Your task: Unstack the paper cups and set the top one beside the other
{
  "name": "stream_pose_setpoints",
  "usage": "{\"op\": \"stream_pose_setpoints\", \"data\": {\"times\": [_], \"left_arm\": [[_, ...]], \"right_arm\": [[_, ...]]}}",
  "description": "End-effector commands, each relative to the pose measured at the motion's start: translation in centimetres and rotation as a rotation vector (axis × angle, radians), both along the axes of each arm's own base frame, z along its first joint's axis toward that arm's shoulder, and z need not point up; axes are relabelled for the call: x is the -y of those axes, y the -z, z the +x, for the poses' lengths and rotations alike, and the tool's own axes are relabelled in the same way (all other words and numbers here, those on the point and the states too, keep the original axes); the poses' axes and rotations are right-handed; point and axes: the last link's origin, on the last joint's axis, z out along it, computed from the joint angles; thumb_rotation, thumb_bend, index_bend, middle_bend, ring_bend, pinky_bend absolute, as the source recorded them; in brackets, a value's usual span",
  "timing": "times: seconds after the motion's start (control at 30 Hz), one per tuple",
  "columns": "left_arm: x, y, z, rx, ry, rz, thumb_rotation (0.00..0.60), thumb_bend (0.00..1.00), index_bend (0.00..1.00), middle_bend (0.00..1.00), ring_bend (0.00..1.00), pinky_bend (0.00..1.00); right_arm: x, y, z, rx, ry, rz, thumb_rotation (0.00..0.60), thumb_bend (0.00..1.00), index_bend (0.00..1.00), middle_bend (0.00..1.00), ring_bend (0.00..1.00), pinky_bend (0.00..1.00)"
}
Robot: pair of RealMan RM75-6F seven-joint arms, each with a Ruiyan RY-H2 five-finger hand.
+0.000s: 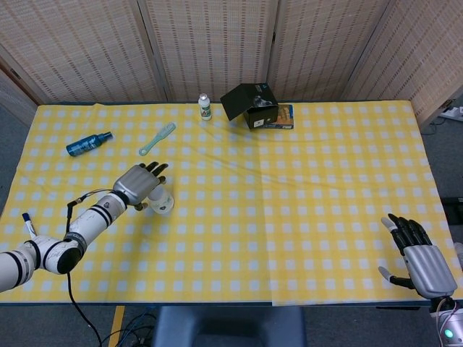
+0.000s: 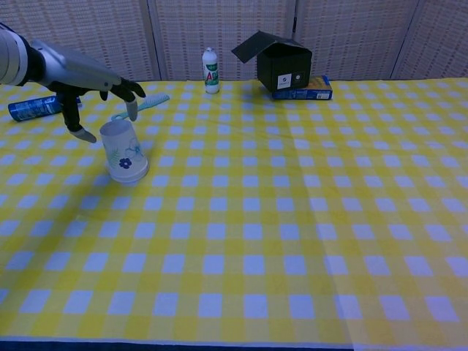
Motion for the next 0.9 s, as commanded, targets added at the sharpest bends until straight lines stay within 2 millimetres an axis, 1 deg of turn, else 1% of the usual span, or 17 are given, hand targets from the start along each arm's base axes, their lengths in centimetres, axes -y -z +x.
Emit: {"op": "stream_pose_setpoints", "data": {"times": [0.03,0.23,0.6,0.9], "left_arm": [[-0.03,0.11,-0.04,0.002,-0.002,-0.002,0.600,0.29,0.26,0.00,0.00,0.25],[-0.15,0.33,-0.20,0.001,-0.003,-0.003,0.600,0.29,0.27,0.00,0.00,0.25],[-0.34,0.59,-0.07,0.005,0.014,0.009,0.600,0.29,0.36,0.00,0.00,0.25],[-0.28,0.28,0.20,0.013,0.022,0.018,0.600,0.29,0.40,0.00,0.00,0.25]], "right_arm": [[0.01,-0.02,0.01,-0.001,0.001,-0.002,0.600,0.22,0.00,0.00,0.00,0.00],[-0.01,-0.02,0.01,-0.004,0.002,-0.003,0.600,0.22,0.00,0.00,0.00,0.00],[-0.10,-0.10,0.02,-0.006,0.005,-0.004,0.600,0.22,0.00,0.00,0.00,0.00],[-0.04,0.01,0.07,-0.007,0.006,0.003,0.600,0.22,0.00,0.00,0.00,0.00]]}}
